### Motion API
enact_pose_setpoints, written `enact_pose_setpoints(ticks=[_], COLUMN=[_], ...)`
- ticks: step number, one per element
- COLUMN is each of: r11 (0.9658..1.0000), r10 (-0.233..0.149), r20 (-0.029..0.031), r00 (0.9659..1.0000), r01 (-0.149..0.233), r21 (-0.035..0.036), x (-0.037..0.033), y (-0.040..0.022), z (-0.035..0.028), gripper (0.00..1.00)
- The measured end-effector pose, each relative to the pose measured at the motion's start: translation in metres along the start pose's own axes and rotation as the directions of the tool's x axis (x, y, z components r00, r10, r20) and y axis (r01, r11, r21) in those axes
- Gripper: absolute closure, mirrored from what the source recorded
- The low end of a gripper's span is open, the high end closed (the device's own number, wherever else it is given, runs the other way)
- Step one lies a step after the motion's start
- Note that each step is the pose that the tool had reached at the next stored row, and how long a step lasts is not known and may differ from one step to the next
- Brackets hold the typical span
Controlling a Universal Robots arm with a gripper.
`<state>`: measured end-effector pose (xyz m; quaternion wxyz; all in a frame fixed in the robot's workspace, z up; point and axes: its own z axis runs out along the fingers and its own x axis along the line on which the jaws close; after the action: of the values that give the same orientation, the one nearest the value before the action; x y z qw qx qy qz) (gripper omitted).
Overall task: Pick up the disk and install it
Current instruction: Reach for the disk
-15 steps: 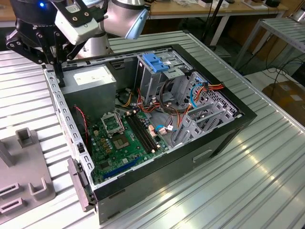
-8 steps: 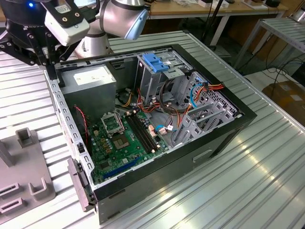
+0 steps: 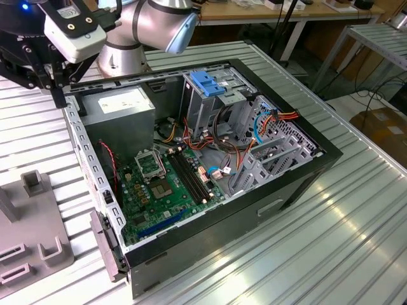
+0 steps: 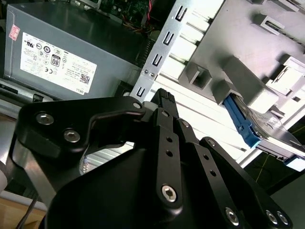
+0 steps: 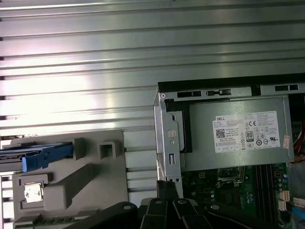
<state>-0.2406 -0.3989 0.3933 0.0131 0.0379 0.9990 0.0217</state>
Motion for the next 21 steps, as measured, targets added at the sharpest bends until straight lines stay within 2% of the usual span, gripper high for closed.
enact_pose_setpoints(ticks=[7,11,21], r11=[1.0,1.0,1.0], r10=[0.0,0.0,0.0], r20=[0.0,0.0,0.0], r00=[1.0,1.0,1.0], r01=[0.0,0.0,0.0], r21=[0.0001,0.0,0.0001], x=[0.0138,0.0281,0.047], y=[-0.001,-0.0021,-0.0035], z=[-0.0004,-0.0008,-0.0013], gripper=[0.9,0.9,0.9])
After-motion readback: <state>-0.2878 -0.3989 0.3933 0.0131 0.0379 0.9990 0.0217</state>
